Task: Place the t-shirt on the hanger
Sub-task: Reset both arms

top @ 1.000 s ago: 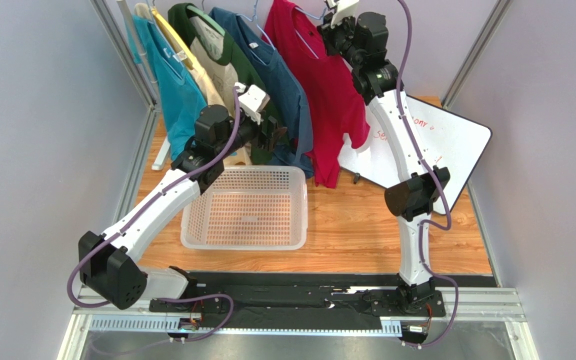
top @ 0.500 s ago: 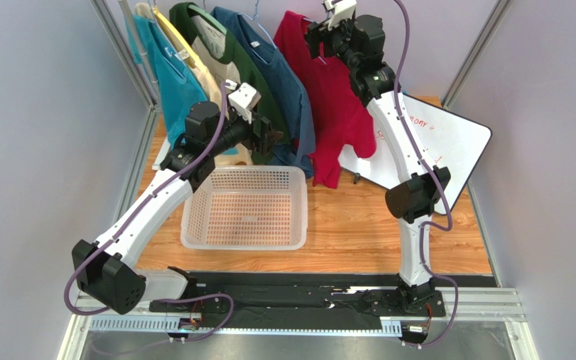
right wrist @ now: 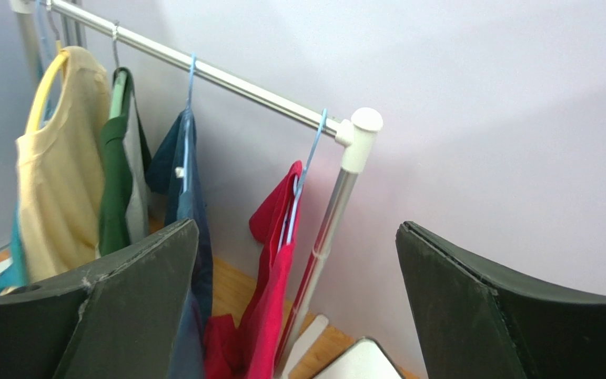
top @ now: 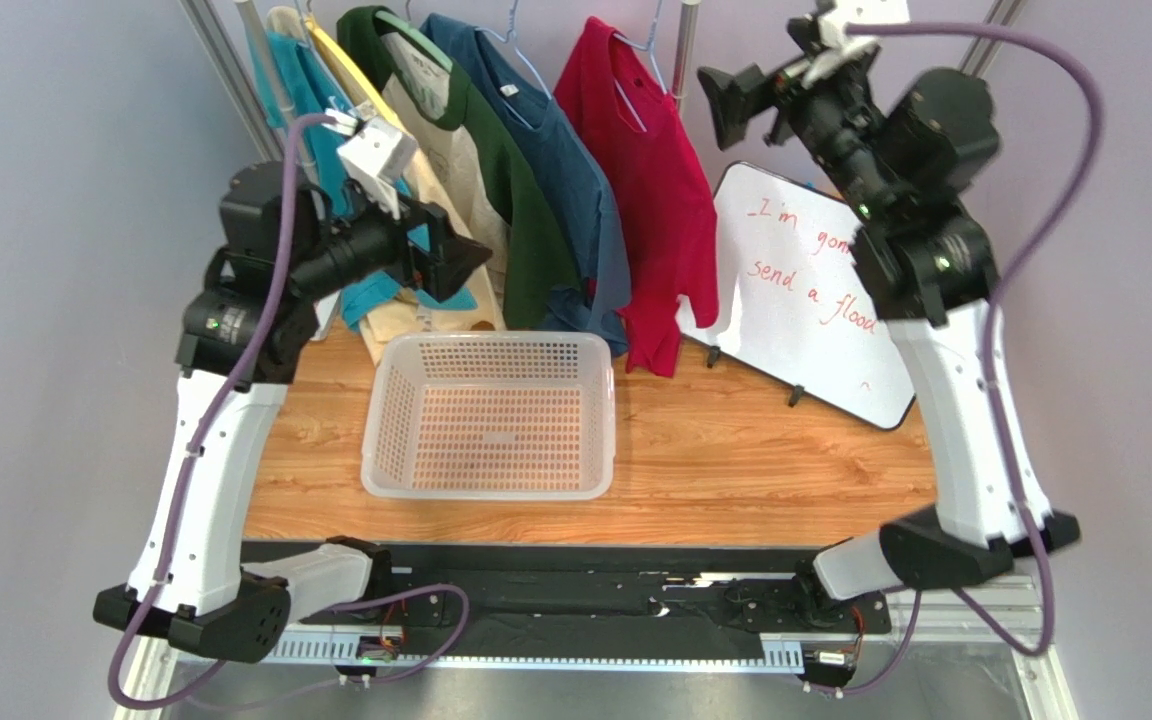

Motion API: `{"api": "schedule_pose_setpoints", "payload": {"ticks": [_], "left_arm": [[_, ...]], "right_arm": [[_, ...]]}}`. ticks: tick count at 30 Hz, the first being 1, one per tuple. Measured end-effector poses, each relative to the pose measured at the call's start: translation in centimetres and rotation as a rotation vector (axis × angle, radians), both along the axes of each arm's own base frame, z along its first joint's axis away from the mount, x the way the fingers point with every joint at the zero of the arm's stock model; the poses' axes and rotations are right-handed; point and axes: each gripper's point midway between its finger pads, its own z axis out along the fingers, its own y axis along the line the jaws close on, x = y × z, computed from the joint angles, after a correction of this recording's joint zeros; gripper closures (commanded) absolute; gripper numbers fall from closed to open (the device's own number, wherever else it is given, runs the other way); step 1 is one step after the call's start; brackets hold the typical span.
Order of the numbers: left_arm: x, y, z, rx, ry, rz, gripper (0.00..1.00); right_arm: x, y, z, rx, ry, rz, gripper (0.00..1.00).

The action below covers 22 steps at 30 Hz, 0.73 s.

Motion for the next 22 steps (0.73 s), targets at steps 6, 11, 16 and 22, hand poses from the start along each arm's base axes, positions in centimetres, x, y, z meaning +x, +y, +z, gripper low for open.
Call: {"api": "schedule_pose_setpoints", "payload": {"ticks": [6, 11, 16, 22], "left_arm": [[-0.5, 4.8, -0.3, 0.076, 0.096, 0.106, 0.01], [-1.1, 7.3, -6.5, 0.154, 0.318, 0.168, 0.01], [-3.7, 8.6, -14.1, 0.217, 0.519, 0.189, 0.01], [-5.3, 9.3, -16.5, 0.251, 0.559, 0.208, 0.01]], "right_arm": [[-6.6, -3.6, -2.8, -0.042, 0.08, -0.025, 0.0], [-9.0, -5.5, -13.4, -0.082, 0.348, -0.03, 0.0], [-11.8, -6.6, -25.1, -0.104, 0.643, -0.024, 0.0], [-14.5, -7.3, -29.1, -0.092, 0.743, -0.02, 0.0]]}}
